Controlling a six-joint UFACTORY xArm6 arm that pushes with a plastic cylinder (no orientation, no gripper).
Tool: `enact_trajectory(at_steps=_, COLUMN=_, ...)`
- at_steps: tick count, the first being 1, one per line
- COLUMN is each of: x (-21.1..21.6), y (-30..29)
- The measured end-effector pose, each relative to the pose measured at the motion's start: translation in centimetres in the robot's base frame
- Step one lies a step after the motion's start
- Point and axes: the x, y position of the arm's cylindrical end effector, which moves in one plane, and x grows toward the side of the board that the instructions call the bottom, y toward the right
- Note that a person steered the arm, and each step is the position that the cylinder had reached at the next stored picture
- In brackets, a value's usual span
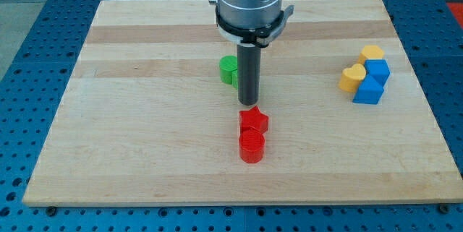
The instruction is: Move your arm closer to the red circle
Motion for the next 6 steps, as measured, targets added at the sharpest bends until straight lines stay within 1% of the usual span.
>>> enact_trajectory(at_steps=1, x=0.8, y=2.7)
enact_trajectory(at_steps=2, x=2.9, y=5.0)
enact_trajectory(at_steps=3, x=6.4, y=6.5)
enact_trajectory(at_steps=4, x=10.5, y=6.4)
enact_trajectory(at_steps=5, x=12.6, y=4.1)
enact_trajectory(at_steps=6, x=12.6, y=1.5)
